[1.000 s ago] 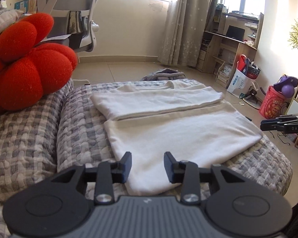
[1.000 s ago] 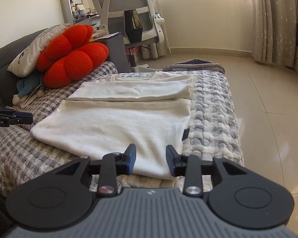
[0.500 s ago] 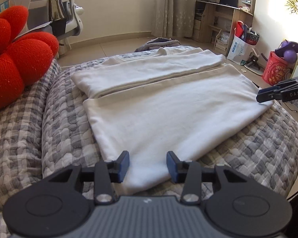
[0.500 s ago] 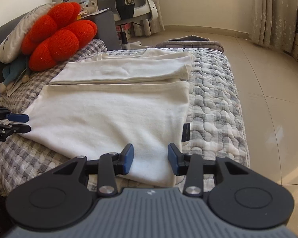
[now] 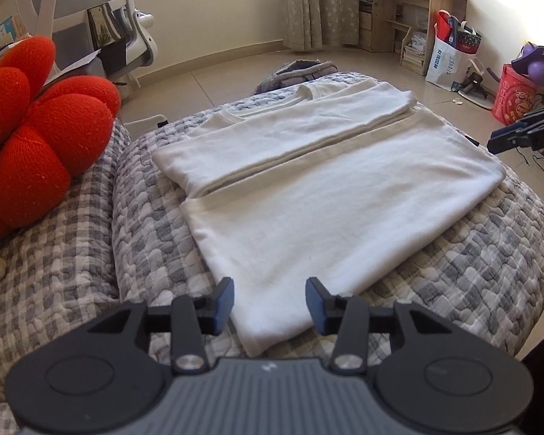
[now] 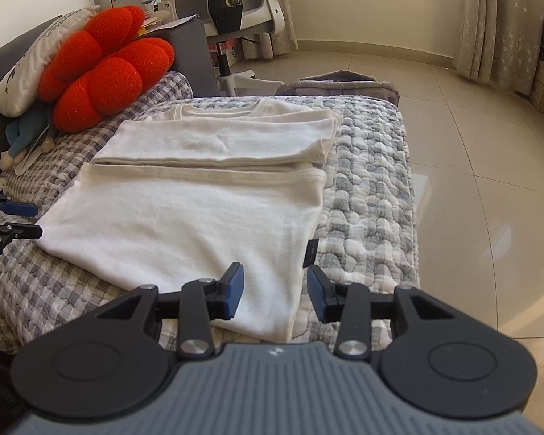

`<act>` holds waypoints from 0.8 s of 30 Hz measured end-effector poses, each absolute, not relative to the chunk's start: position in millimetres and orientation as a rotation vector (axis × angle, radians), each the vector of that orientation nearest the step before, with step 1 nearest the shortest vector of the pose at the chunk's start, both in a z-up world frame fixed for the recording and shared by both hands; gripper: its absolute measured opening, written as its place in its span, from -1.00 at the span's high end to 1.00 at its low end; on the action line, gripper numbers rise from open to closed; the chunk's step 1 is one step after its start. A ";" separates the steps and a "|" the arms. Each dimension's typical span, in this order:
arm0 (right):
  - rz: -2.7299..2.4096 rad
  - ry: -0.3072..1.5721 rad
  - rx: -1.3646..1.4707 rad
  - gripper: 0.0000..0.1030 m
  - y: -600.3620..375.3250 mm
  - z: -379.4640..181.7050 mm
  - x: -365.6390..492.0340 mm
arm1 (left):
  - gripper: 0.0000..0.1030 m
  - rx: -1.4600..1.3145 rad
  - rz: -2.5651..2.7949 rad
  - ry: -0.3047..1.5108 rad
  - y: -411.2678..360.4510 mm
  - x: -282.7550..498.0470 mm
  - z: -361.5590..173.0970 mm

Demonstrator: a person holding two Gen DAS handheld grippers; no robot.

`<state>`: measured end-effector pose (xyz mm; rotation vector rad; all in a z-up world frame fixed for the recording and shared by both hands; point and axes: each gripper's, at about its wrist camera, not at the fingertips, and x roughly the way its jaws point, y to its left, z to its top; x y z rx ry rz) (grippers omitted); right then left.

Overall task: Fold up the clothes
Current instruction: 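Move both grippers toward the folded edge of the shirt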

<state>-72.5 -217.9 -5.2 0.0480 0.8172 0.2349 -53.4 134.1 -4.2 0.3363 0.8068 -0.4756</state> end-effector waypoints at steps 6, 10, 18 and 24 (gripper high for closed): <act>0.230 0.802 0.042 0.08 -218.7 8.2 -44.5 | -0.11 0.365 -0.448 0.787 130.1 -29.1 13.9; 0.238 0.803 0.029 -0.07 -214.4 11.7 -23.8 | -0.28 0.376 -0.423 0.782 129.0 -7.7 18.2; 0.262 0.805 -0.012 -0.31 -208.2 11.3 20.9 | -0.86 0.373 -0.368 0.690 126.5 33.8 20.1; 0.272 0.803 -0.021 -0.31 -212.0 9.0 50.8 | -0.93 0.457 -0.357 0.689 108.3 63.2 10.5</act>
